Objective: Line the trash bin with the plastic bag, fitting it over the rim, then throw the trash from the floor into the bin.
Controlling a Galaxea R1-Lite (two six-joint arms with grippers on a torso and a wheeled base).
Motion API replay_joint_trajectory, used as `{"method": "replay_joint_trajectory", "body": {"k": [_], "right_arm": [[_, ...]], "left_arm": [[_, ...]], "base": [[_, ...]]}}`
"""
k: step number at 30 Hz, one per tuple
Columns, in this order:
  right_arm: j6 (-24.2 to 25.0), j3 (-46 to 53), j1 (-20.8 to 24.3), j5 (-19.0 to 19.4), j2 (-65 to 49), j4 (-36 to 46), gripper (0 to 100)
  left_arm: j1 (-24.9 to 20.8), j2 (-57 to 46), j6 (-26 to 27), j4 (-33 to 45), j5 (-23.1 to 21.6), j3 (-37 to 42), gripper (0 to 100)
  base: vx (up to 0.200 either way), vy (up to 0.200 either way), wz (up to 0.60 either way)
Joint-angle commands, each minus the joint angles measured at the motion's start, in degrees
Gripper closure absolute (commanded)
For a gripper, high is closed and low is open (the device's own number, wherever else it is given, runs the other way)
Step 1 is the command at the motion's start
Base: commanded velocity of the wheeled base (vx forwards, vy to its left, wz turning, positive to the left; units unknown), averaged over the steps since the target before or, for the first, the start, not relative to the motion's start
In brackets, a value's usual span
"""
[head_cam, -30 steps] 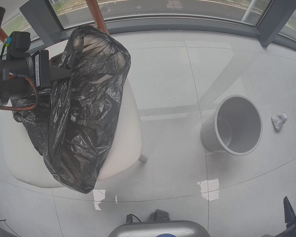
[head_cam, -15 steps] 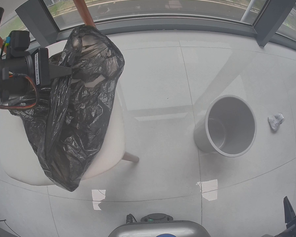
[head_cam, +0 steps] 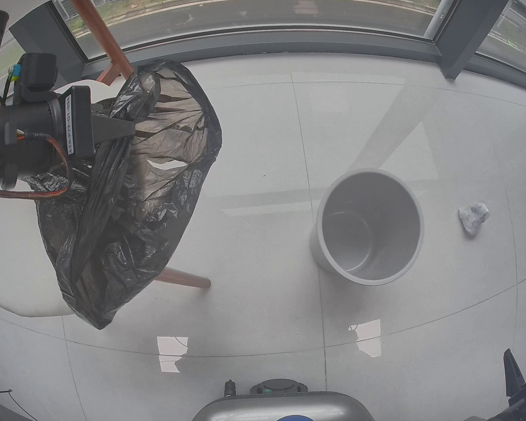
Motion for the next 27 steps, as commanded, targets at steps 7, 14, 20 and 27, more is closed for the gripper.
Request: {"method": "replay_joint_trajectory", "body": {"k": [7, 14, 20, 27], "right_arm": [[0.0, 1.0, 0.1, 0.0, -0.9, 0.0, 0], [0.0, 1.0, 0.1, 0.0, -0.9, 0.0, 0], [0.0, 1.0, 0.1, 0.0, -0.9, 0.0, 0], [0.0, 1.0, 0.1, 0.0, -0.9, 0.0, 0]], "left_arm": [[-1.5, 0.1, 0.0, 0.0, 0.0, -0.2, 100], [-1.9, 0.3, 0.0, 0.0, -0.1, -0.4, 100], [-3.3, 0.4, 0.0, -0.1, -1.2, -0.7, 100], [-3.7, 0.4, 0.0, 0.0, -1.4, -0.6, 100]], "base": [[0.0, -0.2, 0.0], [0.0, -0.2, 0.0], [0.0, -0.2, 0.0], [0.0, -0.2, 0.0]]}}
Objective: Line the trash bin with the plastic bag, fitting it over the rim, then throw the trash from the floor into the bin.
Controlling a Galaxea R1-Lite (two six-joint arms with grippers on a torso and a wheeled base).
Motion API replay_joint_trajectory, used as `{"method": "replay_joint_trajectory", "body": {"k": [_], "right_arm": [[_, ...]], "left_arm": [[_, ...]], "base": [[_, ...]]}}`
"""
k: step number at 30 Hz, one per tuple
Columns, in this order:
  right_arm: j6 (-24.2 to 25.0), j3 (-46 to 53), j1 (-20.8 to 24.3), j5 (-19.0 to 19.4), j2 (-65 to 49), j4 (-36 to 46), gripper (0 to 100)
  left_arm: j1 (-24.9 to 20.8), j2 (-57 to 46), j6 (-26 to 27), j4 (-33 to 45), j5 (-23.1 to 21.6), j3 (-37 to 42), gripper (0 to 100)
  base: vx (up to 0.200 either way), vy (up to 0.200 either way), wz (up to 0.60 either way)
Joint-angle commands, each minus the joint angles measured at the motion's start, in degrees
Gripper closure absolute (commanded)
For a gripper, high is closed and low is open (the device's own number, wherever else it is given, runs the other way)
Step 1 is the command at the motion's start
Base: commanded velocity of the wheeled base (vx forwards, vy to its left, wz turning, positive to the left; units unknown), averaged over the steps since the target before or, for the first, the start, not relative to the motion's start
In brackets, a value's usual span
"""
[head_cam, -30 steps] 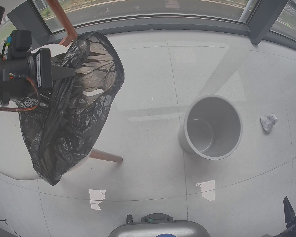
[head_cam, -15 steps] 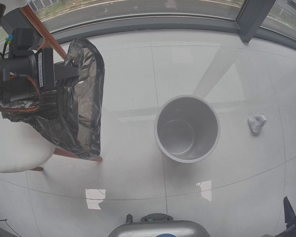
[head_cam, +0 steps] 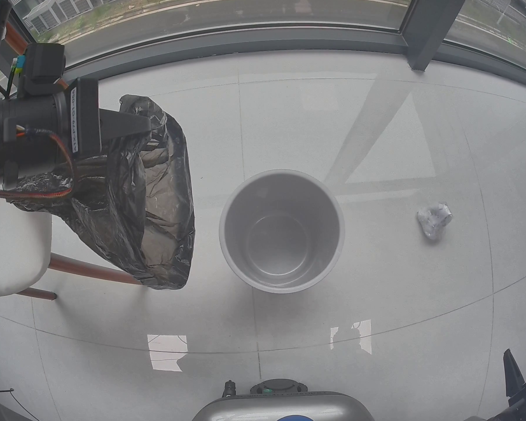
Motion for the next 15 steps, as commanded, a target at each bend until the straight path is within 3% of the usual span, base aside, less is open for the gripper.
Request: {"method": "replay_joint_trajectory", "body": {"k": [1, 4, 13, 15], "right_arm": [[-0.1, 1.0, 0.0, 0.0, -0.9, 0.0, 0], [0.0, 1.0, 0.0, 0.0, -0.9, 0.0, 0], [0.0, 1.0, 0.0, 0.0, -0.9, 0.0, 0], [0.0, 1.0, 0.0, 0.0, -0.9, 0.0, 0]], "left_arm": [[-0.7, 0.0, -0.1, 0.1, 0.0, 0.6, 100], [-1.3, 0.1, -0.1, 0.0, 0.0, 1.1, 100], [-2.6, 1.2, 0.0, -1.9, 0.0, 1.2, 100], [-2.7, 1.6, 0.0, -2.5, 0.0, 1.1, 100]], "base": [[0.0, -0.2, 0.0], [0.0, -0.2, 0.0], [0.0, 0.0, 0.0], [0.0, -0.2, 0.0]]}}
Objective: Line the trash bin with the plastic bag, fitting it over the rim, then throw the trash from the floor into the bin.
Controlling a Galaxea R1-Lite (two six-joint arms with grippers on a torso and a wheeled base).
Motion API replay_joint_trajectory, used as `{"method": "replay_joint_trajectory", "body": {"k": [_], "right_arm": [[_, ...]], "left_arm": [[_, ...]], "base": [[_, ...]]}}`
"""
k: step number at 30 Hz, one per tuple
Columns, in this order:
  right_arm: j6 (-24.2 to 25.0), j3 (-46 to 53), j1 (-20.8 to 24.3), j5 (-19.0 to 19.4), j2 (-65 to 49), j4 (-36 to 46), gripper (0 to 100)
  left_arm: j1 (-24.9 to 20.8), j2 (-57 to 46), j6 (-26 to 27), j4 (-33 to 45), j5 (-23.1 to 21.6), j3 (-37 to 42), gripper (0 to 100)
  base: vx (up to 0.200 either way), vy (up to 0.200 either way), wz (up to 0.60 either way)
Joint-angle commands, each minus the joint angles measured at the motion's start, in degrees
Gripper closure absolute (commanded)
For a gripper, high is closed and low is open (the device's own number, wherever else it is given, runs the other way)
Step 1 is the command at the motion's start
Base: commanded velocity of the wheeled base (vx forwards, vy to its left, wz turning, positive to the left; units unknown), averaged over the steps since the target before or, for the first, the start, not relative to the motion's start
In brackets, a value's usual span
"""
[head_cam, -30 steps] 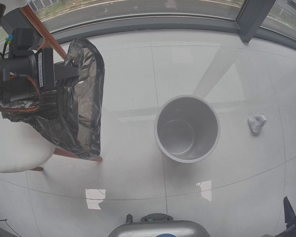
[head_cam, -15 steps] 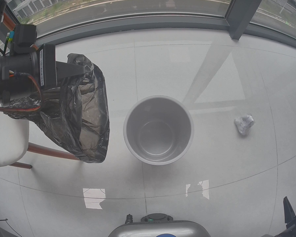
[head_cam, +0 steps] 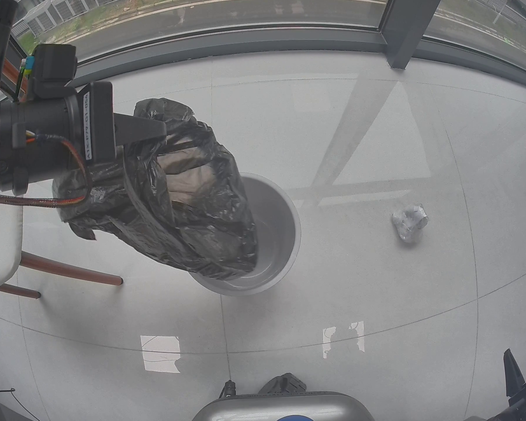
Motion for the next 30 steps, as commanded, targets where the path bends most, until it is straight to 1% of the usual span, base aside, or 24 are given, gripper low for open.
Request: {"method": "replay_joint_trajectory", "body": {"k": [1, 4, 7, 11, 14, 17, 23, 24, 25, 26, 27, 28, 30], "right_arm": [[0.0, 1.0, 0.0, 0.0, -0.9, 0.0, 0], [0.0, 1.0, 0.0, 0.0, -0.9, 0.0, 0], [0.0, 1.0, 0.0, 0.0, -0.9, 0.0, 0], [-0.1, 1.0, -0.1, 0.0, -0.9, 0.0, 0], [-0.5, 1.0, -0.1, 0.1, -0.9, 0.2, 0], [-0.5, 1.0, -0.1, 0.2, -0.9, 0.2, 0], [0.1, 0.9, -0.3, 0.0, -0.9, -0.3, 0], [1.2, -0.8, -0.1, 0.2, -0.9, -0.2, 0], [4.5, -6.5, 0.6, 0.1, 0.0, 0.2, 0], [8.8, -13.1, 1.5, -0.2, 3.8, 1.5, 0], [9.3, -13.8, 1.7, -0.2, 4.6, 1.8, 0], [12.5, -19.5, 3.2, -0.2, 12.6, 4.9, 0], [12.2, -22.5, 5.4, 0.6, 14.2, 6.3, 0]], "left_arm": [[-0.6, 1.1, 0.0, -1.1, -0.1, 0.1, 100], [-1.0, 1.6, -0.2, -3.0, -0.2, 0.4, 100], [-2.7, 2.2, -0.5, -5.5, -0.2, 0.7, 100], [-5.1, 3.0, -1.4, -9.3, -1.9, 2.1, 100], [-6.7, 3.2, -1.9, -10.1, -1.9, 4.0, 100], [-8.2, 3.2, -3.0, -10.7, -2.0, 6.2, 100], [-10.1, 5.3, -5.9, -17.5, -2.0, 6.0, 100], [-10.3, 5.4, -5.9, -17.9, -2.1, 6.0, 100], [-10.9, 5.6, -5.9, -18.0, -2.1, 5.7, 100], [-11.4, 6.0, -5.9, -18.1, -2.1, 5.2, 100], [-11.4, 6.1, -5.9, -18.1, -2.1, 5.2, 100], [-11.6, 6.6, -6.0, -18.1, -2.2, 4.1, 100], [-11.9, 7.0, -6.4, -18.1, -2.5, 2.6, 100]], "base": [[0.0, 0.0, 0.0], [0.0, 0.0, 0.0], [0.0, 0.0, 0.0], [0.0, 0.0, 0.0], [0.0, 0.0, 0.0], [0.0, 0.0, 0.0], [0.0, 0.0, 0.0], [0.0, 0.0, 0.0], [0.0, 0.0, 0.0], [0.0, 0.0, 0.0], [0.0, 0.0, 0.0], [0.0, 0.0, 0.0], [0.0, 0.0, 0.0]]}}
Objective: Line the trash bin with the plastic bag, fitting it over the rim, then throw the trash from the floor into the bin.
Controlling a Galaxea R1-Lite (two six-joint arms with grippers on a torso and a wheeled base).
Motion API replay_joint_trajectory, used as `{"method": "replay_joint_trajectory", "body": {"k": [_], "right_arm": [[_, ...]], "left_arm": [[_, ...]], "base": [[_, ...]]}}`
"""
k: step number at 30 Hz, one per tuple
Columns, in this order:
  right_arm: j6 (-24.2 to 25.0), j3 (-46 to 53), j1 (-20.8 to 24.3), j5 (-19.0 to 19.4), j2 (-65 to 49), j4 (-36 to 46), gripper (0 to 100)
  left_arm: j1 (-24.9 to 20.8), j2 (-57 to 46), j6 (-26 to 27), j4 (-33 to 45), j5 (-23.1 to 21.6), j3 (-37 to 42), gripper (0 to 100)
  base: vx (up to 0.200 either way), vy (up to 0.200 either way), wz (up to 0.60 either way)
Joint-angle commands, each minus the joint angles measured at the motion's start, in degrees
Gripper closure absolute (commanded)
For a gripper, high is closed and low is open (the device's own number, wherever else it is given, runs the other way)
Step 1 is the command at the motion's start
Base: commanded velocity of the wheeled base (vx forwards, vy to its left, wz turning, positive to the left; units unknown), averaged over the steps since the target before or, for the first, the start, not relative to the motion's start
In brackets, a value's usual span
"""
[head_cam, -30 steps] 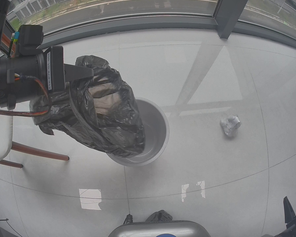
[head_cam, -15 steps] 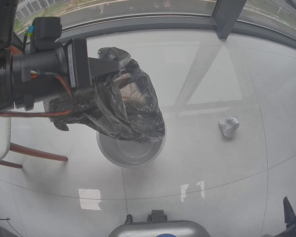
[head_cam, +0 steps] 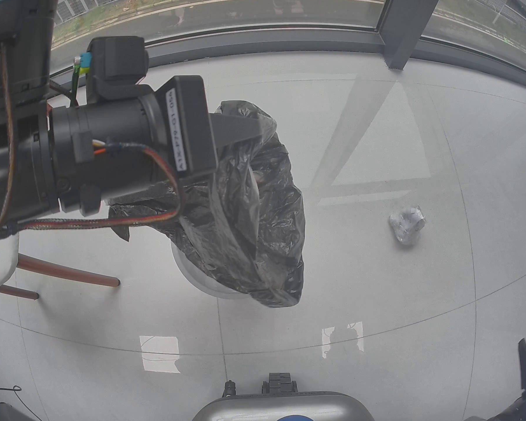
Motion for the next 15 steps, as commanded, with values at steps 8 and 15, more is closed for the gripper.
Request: {"method": "replay_joint_trajectory", "body": {"k": [8, 15], "right_arm": [[9.9, -18.6, 12.4, 7.7, 26.5, 5.0, 0], [11.7, -23.3, 13.8, 16.2, 45.0, 3.7, 0]], "left_arm": [[-4.3, 6.0, -2.3, -0.5, -0.8, -8.8, 100], [-4.4, 7.1, -2.3, -0.4, -0.8, -10.7, 100]], "base": [[0.0, 0.0, 0.0], [0.0, 0.0, 0.0]]}}
